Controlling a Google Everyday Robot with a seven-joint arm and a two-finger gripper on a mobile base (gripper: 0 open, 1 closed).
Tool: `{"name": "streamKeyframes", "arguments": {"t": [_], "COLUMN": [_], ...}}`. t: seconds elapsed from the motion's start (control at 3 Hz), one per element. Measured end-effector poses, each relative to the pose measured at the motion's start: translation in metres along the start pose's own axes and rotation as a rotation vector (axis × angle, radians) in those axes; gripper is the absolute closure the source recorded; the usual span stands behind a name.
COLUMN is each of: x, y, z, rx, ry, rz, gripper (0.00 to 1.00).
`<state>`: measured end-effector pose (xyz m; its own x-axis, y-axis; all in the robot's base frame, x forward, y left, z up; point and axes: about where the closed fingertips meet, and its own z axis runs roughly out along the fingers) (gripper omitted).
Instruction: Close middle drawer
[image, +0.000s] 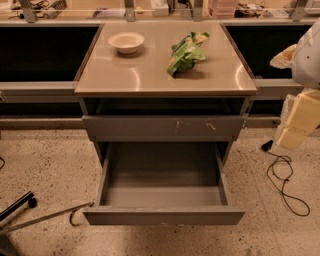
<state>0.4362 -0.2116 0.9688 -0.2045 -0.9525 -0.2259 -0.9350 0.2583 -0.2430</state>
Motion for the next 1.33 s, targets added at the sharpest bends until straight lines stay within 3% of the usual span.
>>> {"name": "streamKeyframes", "arguments": {"t": [0.33, 0.67, 1.0, 1.33], "x": [-0.006, -0.009, -0.003, 0.012], "y": [0.02, 0.056, 0.096, 0.144], "z": [0.033, 0.108, 0.195, 0.272], "rx": [-0.042, -0.119, -0.204, -0.326], "ry": [-0.078, -0.198, -0.26, -0.274], "rz": [-0.014, 0.021, 0.054, 0.066], "gripper": [0.0, 0.0, 0.0, 0.0]}}
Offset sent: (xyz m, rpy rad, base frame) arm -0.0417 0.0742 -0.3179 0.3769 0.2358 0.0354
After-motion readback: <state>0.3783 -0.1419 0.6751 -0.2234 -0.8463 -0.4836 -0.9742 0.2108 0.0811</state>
